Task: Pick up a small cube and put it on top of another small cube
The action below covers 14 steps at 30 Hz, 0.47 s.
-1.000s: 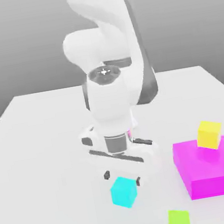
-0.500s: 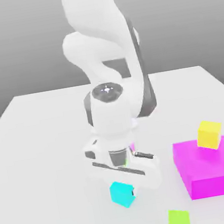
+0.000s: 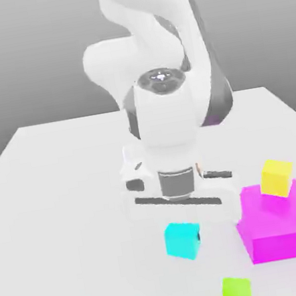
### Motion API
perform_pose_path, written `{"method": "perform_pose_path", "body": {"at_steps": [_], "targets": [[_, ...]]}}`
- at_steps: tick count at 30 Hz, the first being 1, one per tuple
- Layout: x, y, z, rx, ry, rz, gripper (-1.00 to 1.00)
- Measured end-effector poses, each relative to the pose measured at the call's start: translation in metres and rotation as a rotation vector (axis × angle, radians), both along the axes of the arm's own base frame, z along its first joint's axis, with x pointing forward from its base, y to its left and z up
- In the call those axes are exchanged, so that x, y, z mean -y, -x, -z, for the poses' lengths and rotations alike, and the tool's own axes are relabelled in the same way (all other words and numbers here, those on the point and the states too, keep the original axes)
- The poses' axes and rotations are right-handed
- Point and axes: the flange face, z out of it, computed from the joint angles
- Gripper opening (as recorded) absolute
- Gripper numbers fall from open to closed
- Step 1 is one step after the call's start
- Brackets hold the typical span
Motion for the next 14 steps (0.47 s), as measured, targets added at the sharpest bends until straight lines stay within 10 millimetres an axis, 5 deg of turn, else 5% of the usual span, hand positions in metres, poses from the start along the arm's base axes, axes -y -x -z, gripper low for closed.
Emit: {"method": "perform_pose_path", "body": {"at_steps": [4,8,9,14], "targets": [[-0.036,-0.037,-0.016,0.000,0.008,-0.177,-1.00],[-0.045,-0.046,0.024,0.001,0.011,-0.217,-1.00],[-0.046,-0.046,0.037,0.001,0.011,-0.219,1.00],[-0.046,-0.046,0.037,0.001,0.011,-0.219,1.00]]}}
